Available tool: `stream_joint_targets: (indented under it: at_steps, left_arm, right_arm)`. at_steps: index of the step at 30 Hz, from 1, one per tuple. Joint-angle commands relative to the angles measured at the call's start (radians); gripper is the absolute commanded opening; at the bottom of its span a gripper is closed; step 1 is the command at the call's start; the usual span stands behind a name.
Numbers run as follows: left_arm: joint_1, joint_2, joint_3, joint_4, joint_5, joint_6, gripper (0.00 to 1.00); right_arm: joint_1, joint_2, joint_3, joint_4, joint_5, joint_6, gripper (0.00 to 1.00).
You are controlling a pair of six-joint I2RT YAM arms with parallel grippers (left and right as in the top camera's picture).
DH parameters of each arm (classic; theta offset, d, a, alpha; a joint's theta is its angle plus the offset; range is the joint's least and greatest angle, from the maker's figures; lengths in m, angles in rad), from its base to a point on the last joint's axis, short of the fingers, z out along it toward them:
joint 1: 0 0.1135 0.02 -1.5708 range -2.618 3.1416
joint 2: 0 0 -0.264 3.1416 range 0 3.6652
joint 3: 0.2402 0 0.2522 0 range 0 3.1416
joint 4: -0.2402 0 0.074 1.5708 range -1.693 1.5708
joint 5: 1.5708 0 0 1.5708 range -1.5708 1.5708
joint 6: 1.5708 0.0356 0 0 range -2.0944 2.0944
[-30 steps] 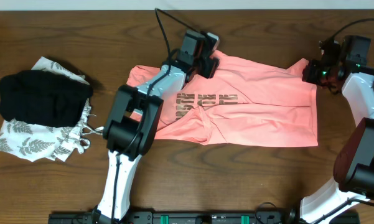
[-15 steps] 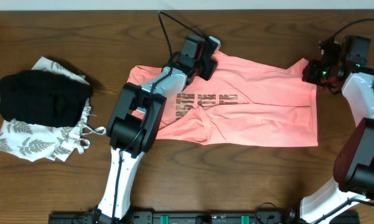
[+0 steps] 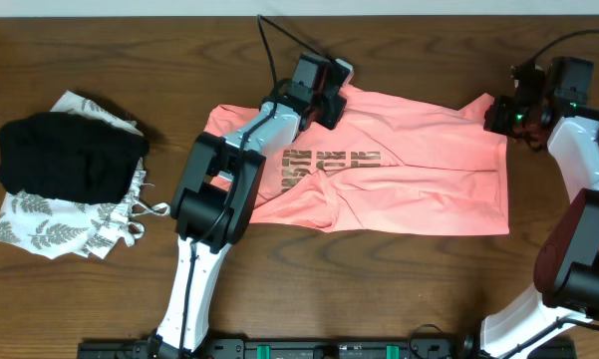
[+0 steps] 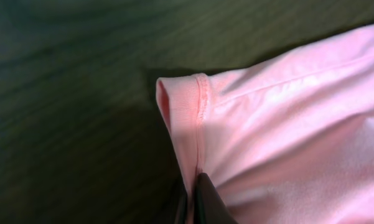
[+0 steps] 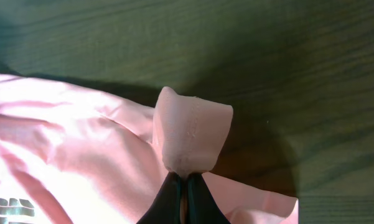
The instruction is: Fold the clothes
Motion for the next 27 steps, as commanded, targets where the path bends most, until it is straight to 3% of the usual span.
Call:
stream_joint_targets:
  at_steps: [1,15,27]
  left_arm:
    - [0.002,-0.071,0.012,-0.042,-0.006,0.006,0.06]
    - [0.002,-0.337,0.012,-0.438,-0.070,0.006,0.06]
    - [-0.022,-0.358,0.010,-0.818,-0.064,-0.016,0.06]
  right_arm:
    - [0.013,-0.021,-0.001,-0.004,0.003,-0.015,0.01]
    - [0.014,-0.063,0.000,-0.089,-0.092,-0.131,0.01]
    - [0.040,-0.198,-0.001,-0.375,-0.158,-0.138,0.01]
